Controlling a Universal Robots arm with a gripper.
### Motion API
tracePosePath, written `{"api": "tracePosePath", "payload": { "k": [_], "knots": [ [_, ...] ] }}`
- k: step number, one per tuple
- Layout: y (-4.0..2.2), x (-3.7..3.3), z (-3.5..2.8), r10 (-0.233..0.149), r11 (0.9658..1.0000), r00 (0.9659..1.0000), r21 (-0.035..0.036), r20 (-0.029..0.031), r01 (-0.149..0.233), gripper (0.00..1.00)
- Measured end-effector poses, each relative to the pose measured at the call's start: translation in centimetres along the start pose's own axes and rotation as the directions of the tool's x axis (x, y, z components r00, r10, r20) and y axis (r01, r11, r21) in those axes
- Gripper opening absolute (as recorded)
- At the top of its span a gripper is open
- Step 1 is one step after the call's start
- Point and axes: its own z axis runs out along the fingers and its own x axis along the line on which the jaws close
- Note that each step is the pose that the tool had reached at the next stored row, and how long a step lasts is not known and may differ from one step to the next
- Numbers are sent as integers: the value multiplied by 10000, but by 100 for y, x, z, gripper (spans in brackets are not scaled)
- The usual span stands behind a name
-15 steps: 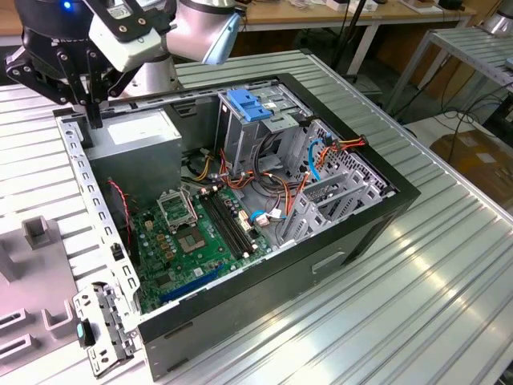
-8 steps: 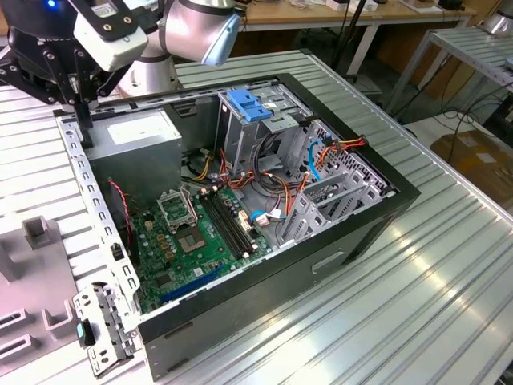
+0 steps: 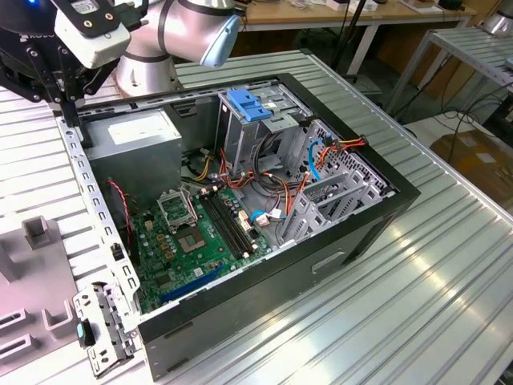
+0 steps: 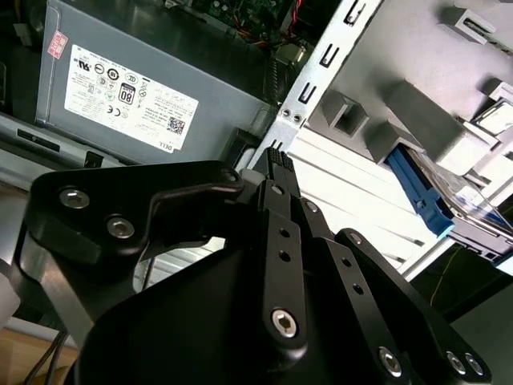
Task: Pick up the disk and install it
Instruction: 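Reach for the disk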
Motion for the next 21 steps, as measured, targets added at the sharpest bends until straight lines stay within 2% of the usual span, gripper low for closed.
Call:
{"api": "tracePosePath", "payload": {
  "k": [7,16,21],
  "knots": [
    [0,3,0,2,10000,10000,0,0,-2,11],
    [67,121,0,2,10000,10000,0,0,-2,11],
    [110,217,0,1,10000,10000,0,0,-1,11]
  ]
}}
